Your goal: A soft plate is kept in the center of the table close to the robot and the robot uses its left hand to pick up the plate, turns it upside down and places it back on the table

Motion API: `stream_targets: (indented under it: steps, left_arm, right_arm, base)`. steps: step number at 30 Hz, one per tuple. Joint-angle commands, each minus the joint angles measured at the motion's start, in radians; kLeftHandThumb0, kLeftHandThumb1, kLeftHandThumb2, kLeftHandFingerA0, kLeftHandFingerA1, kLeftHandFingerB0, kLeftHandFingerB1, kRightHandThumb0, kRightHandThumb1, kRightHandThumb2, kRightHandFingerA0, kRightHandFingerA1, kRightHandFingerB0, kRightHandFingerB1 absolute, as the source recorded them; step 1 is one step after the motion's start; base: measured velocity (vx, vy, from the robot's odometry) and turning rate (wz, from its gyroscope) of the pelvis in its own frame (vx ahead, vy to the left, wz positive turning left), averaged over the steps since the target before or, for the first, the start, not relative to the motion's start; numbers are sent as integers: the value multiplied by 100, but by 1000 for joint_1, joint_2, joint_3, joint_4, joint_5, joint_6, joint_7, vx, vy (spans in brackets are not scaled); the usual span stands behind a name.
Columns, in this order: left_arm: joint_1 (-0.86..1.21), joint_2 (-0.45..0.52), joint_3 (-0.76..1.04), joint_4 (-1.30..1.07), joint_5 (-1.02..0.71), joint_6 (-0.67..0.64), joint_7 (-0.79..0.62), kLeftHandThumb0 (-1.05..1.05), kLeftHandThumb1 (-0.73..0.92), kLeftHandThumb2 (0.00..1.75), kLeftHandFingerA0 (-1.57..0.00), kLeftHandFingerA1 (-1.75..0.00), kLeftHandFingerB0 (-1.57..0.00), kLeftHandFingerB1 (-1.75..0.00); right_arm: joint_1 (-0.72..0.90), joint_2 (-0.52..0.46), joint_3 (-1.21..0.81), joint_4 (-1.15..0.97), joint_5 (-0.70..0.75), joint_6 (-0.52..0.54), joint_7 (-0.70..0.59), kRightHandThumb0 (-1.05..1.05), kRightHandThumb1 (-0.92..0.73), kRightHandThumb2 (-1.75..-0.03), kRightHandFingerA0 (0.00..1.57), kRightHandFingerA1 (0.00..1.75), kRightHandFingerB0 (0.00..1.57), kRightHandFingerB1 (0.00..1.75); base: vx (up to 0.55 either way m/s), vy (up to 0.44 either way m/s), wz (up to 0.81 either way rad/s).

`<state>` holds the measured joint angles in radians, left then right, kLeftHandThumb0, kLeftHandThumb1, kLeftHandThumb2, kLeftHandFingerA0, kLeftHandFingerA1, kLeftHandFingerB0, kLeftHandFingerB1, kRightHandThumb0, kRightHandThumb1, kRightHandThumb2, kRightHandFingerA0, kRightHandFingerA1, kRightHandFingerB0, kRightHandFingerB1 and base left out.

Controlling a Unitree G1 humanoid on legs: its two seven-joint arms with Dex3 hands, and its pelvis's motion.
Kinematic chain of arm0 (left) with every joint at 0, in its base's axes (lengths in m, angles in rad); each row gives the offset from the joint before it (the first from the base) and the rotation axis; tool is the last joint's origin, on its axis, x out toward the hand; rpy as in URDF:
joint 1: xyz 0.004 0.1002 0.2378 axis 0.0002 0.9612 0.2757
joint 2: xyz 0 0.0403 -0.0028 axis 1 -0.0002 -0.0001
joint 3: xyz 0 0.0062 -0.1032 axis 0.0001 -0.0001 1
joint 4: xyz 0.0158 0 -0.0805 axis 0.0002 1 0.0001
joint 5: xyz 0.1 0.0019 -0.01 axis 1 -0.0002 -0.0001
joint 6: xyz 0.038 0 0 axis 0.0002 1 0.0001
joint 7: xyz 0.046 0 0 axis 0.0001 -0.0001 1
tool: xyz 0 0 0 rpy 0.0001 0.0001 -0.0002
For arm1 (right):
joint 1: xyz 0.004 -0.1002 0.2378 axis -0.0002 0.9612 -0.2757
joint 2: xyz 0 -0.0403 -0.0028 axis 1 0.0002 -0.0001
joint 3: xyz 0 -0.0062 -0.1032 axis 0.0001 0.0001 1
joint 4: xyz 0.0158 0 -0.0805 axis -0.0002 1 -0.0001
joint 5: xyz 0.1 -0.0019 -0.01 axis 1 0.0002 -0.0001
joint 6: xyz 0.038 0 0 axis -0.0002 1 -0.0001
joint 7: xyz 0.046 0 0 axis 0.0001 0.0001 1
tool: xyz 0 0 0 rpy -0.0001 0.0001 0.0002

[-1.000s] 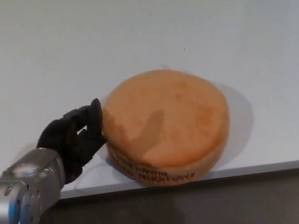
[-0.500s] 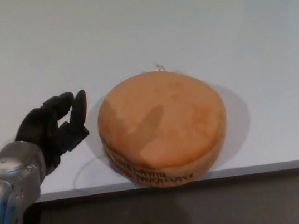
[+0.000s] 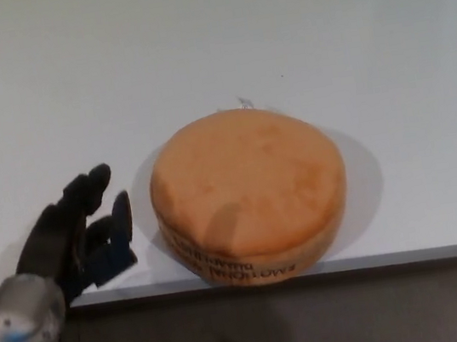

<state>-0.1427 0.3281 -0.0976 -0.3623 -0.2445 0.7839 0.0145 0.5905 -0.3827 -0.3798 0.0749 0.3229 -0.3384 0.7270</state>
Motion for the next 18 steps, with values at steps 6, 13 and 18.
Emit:
stream_targets:
  steps: [6, 13, 18]
  left_arm:
    - [452, -16, 56, -84, 158, -805, -46, -98, 73, 120, -8, -19, -13, -9]
    - [669, -79, 87, -21, 116, -1055, -98, -96, 72, 116, -7, -29, -11, -13]
    - [764, -127, 76, 50, 87, -1179, -130, -88, 66, 114, 0, -36, -6, -22]
  right_arm:
    - [7, -3, -14, 10, 24, -1, -2, -79, -92, -73, 24, 40, 6, 21]
    - [1, 3, -21, 26, 28, -26, 2, -79, -92, -75, 21, 38, 7, 21]
    - [10, 11, -18, 19, 22, -25, -8, -80, -92, -73, 21, 37, 8, 22]
  base:
    - [0, 0, 0]
    - [0, 0, 0]
    - [0, 0, 0]
